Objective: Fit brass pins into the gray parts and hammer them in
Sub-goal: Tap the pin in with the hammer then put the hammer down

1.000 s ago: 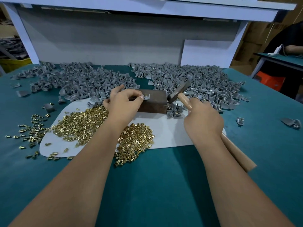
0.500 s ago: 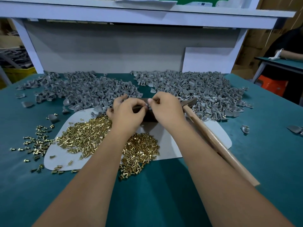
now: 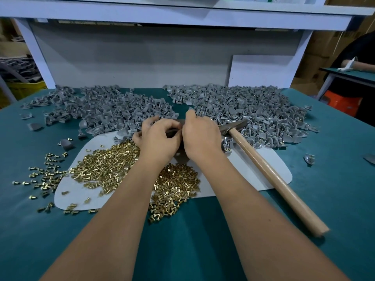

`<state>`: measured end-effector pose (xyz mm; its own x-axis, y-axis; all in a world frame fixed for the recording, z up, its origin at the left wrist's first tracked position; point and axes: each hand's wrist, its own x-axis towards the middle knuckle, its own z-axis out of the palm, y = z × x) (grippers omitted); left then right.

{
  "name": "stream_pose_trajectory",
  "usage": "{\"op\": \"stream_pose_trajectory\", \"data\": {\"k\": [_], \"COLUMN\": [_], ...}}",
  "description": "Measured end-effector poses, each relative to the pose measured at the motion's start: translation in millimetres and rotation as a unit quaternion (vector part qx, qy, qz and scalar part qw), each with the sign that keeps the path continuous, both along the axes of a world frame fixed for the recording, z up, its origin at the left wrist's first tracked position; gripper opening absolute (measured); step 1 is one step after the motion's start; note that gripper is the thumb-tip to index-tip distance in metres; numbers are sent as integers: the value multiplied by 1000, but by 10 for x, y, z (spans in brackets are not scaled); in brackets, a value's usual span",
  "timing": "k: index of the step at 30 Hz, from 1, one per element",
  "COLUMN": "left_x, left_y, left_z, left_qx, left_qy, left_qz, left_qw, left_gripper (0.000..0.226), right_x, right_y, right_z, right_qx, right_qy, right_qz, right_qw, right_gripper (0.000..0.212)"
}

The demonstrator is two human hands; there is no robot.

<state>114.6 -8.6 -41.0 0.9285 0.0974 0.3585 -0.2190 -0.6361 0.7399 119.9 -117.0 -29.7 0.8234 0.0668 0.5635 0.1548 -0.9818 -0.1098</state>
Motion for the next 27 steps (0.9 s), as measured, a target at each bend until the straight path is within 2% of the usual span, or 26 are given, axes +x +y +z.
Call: {"op": "stream_pose_trajectory", "data": {"k": [9,27], "left_x": [-5,8], "left_y": [-13,-15], "left_z": [-1,-14], "left_qx": [4,7], "left_qy": [-5,-8], "left_qz": [4,5], "left_qw": [1000,1000], "left_gripper": [10,9], "right_x": [35,24], "right_y": [51,83], "right_z": [-13,-25], "right_qx": [-6,8], "right_qy": [13,-2], "right_qz": [-18,-29], "right_qw": [1000,1000], "right_gripper": [19,15]}}
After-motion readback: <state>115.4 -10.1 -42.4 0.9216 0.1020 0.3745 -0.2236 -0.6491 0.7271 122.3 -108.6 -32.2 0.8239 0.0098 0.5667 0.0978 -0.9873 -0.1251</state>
